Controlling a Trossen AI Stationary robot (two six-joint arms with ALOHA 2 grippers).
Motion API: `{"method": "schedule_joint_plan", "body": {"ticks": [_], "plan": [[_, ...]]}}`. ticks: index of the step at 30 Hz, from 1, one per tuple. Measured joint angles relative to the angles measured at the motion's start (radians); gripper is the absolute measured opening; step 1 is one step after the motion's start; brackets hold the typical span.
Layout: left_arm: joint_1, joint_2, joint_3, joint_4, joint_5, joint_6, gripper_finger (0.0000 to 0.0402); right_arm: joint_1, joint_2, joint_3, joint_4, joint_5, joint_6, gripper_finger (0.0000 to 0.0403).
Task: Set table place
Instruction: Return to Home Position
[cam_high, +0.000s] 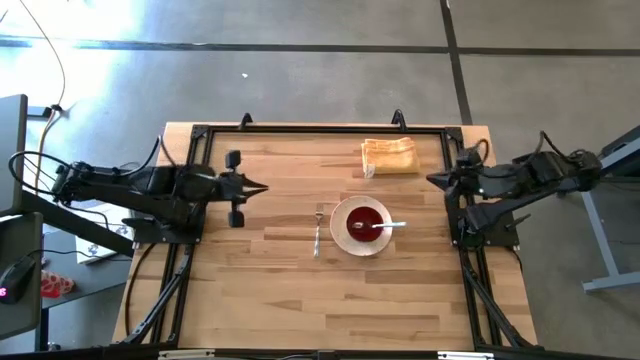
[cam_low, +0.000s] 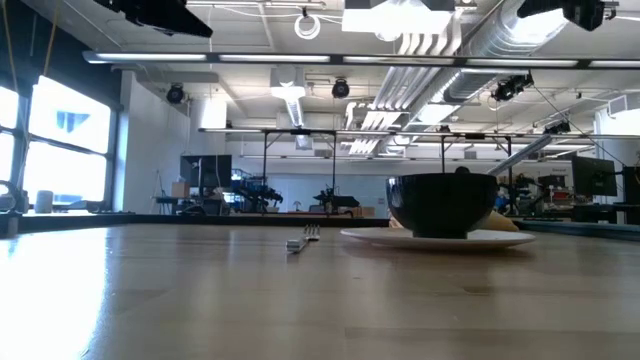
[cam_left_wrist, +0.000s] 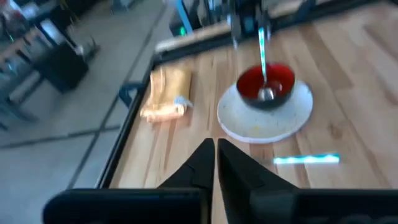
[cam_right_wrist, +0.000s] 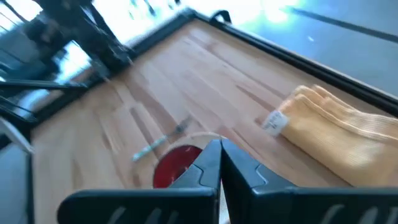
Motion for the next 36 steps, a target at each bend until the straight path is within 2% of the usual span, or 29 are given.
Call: {"method": "schedule_joint_plan", "body": {"ticks": [8,15,19,22,27,33,36], "plan": [[-0.014,-0.183,-0.251,0.28,0.017,0.051,0.0005,0.0,-0.339,-0.309,0.366,-0.024,-0.201,0.0],[0.075,-0.35,-0.468,0.471,0.123,0.034,0.0001,-0.001,-0.644,-0.534,0.447,-0.046,-0.198,0.0],[0.162,-0.425,-0.563,0.563,0.188,0.026,0.0001,0.001,-0.642,-0.597,0.465,-0.081,-0.222,0.0],[0.231,-0.464,-0.61,0.565,0.242,0.023,0.0,0.001,-0.636,-0.618,0.459,-0.117,-0.233,0.0],[0.343,-0.489,-0.668,0.574,0.398,-0.013,0.0,0.001,-0.656,-0.615,0.436,-0.143,-0.23,0.0],[0.44,-0.497,-0.717,0.577,0.521,-0.079,0.0,0.001,-0.656,-0.616,0.433,-0.131,-0.252,0.0],[0.464,-0.497,-0.722,0.577,0.542,-0.09,0.0,0.001,-0.656,-0.63,0.456,-0.093,-0.27,0.0]]}}
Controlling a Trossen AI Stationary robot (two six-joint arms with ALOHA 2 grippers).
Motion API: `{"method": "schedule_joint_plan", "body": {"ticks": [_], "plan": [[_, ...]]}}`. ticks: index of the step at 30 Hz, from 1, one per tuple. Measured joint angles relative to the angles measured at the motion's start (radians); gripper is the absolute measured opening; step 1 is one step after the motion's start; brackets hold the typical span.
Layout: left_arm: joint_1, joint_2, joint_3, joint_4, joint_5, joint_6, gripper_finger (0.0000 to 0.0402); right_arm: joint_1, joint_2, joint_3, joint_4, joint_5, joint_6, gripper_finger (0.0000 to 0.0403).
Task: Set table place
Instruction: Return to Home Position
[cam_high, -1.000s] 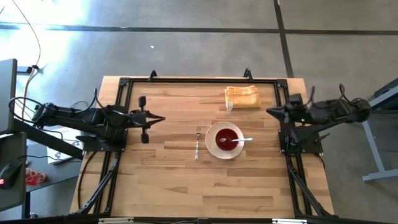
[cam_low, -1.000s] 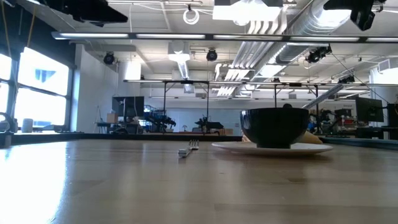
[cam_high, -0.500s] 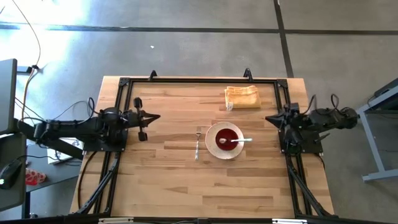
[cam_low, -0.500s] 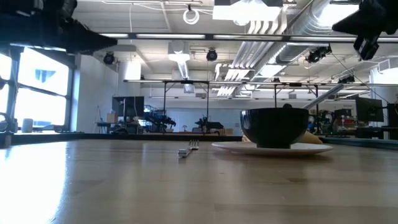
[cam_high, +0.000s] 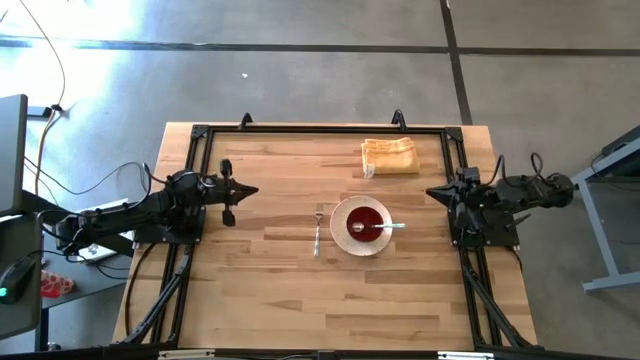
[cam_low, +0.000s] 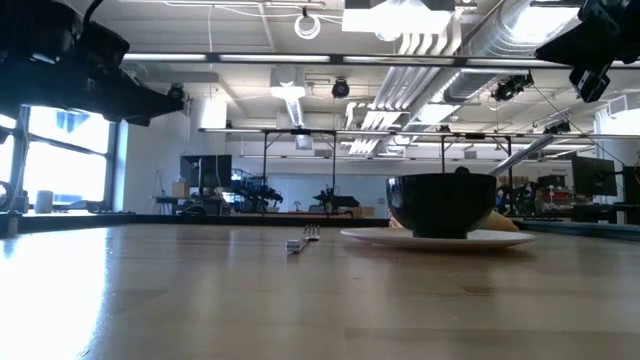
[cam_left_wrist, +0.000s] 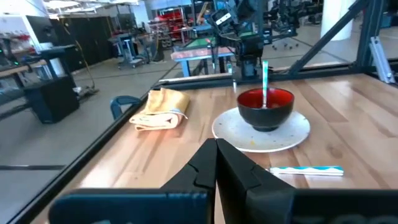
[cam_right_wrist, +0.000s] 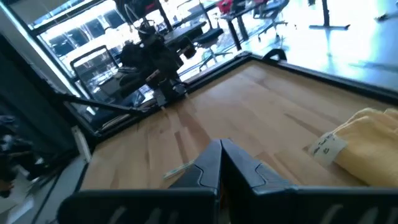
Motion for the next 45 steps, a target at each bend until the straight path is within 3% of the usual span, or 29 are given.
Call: {"method": "schedule_joint_plan", "body": {"ticks": [12,17,24,45], "plan": [[0.01,0.0,0.0,0.005,-0.019,0.039,0.0,0.0,0.004,-0.354,0.457,-0.027,-0.055,0.0],[0.01,0.001,0.0,-0.004,-0.058,0.043,0.0,0.0,0.005,-0.351,0.463,-0.023,-0.176,0.0],[0.01,0.001,0.0,-0.011,-0.061,0.045,0.0,0.0,0.008,-0.351,0.438,-0.023,-0.087,0.0],[0.01,0.001,0.0,-0.014,-0.061,0.045,0.0001,0.0,0.008,-0.35,0.435,-0.023,-0.089,0.0]]}}
